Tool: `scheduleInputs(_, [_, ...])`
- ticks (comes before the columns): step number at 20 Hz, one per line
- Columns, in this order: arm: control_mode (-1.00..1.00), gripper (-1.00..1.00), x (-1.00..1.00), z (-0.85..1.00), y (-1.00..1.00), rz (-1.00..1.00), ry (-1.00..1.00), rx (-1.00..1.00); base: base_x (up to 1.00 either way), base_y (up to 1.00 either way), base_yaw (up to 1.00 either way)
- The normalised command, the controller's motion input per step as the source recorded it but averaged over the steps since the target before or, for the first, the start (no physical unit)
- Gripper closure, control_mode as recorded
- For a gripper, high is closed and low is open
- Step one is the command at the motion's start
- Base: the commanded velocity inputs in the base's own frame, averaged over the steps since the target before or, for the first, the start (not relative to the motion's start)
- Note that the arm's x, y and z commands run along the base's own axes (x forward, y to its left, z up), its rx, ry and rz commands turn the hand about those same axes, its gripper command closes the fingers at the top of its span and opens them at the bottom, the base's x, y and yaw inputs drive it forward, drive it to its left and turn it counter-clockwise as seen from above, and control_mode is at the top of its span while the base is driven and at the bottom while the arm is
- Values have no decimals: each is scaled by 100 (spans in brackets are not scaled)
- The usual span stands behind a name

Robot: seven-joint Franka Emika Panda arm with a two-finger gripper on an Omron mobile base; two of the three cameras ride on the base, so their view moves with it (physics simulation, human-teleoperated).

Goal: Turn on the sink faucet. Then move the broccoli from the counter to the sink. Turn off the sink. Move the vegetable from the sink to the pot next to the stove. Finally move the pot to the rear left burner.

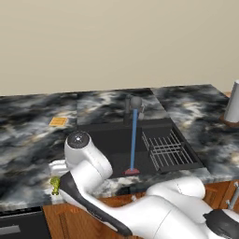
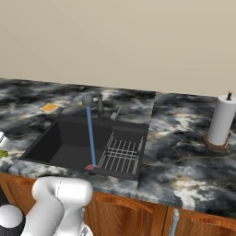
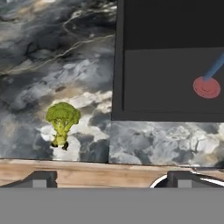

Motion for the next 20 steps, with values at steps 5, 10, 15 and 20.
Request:
scheduleInputs(5, [-100,-100,6,-21,80,4,6,0,0,0,0])
scheduleInputs(10, [-100,-100,2,-22,19,5,8,-1,0,0,0])
scheduleInputs(15, [-100,-100,22,-26,22,0,9,-3,0,0,0])
scheduleInputs(20, [-100,-100,17,-33,14,0,8,-2,0,0,0])
